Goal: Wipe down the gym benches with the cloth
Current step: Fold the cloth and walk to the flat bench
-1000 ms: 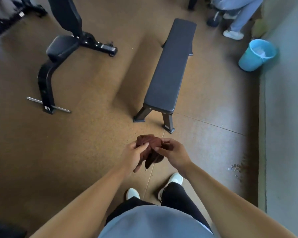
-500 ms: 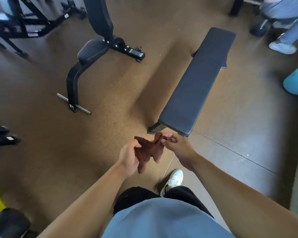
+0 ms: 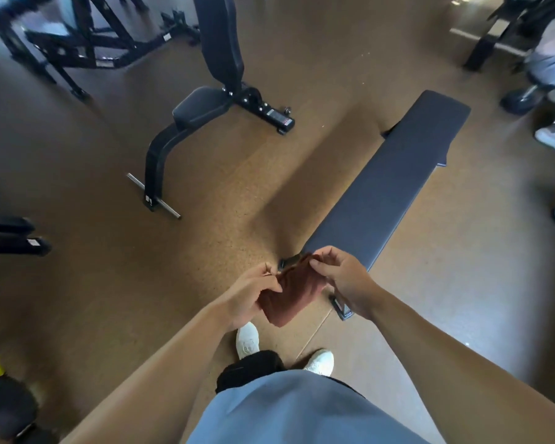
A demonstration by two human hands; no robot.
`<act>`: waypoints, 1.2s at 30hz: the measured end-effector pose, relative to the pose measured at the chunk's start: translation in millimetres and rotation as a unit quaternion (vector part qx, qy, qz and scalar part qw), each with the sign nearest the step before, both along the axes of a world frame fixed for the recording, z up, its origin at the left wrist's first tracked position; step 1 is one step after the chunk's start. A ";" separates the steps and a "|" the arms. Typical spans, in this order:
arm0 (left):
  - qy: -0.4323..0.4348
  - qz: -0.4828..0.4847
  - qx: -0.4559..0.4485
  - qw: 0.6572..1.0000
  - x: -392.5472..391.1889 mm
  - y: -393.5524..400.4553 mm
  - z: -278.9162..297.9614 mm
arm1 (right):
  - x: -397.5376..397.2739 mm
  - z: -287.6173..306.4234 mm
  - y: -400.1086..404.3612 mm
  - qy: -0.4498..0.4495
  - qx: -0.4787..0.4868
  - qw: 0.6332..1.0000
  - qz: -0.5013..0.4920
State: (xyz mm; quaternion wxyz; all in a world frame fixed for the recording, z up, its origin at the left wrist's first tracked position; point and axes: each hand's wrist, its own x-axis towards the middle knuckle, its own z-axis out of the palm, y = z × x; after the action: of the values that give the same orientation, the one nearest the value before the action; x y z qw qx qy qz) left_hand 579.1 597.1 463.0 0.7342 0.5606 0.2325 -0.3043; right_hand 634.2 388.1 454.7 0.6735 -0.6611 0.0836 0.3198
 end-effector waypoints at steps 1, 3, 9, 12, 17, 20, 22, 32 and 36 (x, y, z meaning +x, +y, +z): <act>-0.009 -0.031 0.034 0.999 2.7 -1.0 0.8 | 1.0 2.0 2.7 -0.021 -0.030 0.999 0.023; -0.023 -0.082 0.145 0.986 8.6 -7.6 6.7 | 3.0 4.6 8.2 -0.053 -0.074 0.994 0.061; -0.083 -0.077 0.335 0.936 26.2 -28.9 3.6 | 10.8 14.1 21.6 -0.116 -0.126 0.982 0.082; -0.139 -0.099 0.358 0.918 32.8 -25.8 2.1 | 15.6 18.1 20.5 -0.096 -0.106 0.989 0.027; -0.241 -0.149 0.351 0.892 39.4 -18.4 14.5 | 18.0 16.9 12.4 -0.104 -0.122 0.986 0.047; -0.230 -0.170 0.338 0.897 46.0 -12.7 26.0 | 12.9 6.6 7.6 -0.065 -0.108 0.982 0.144; -0.221 -0.189 0.308 0.906 49.0 -9.9 35.8 | 8.6 -2.4 10.2 -0.090 -0.144 0.963 0.210; -0.267 -0.165 0.224 0.923 63.8 -5.5 91.7 | 0.2 -41.6 29.4 -0.137 -0.260 0.926 0.236; -0.282 -0.088 0.269 0.917 75.2 12.3 96.1 | -1.0 -45.9 18.1 -0.062 -0.239 0.944 0.217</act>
State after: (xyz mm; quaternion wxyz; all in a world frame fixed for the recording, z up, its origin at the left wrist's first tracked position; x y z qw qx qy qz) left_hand 654.3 609.4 559.1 0.5608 0.8179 0.0386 -0.1225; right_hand 633.2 406.1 408.8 0.4140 -0.8230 -0.0299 0.3879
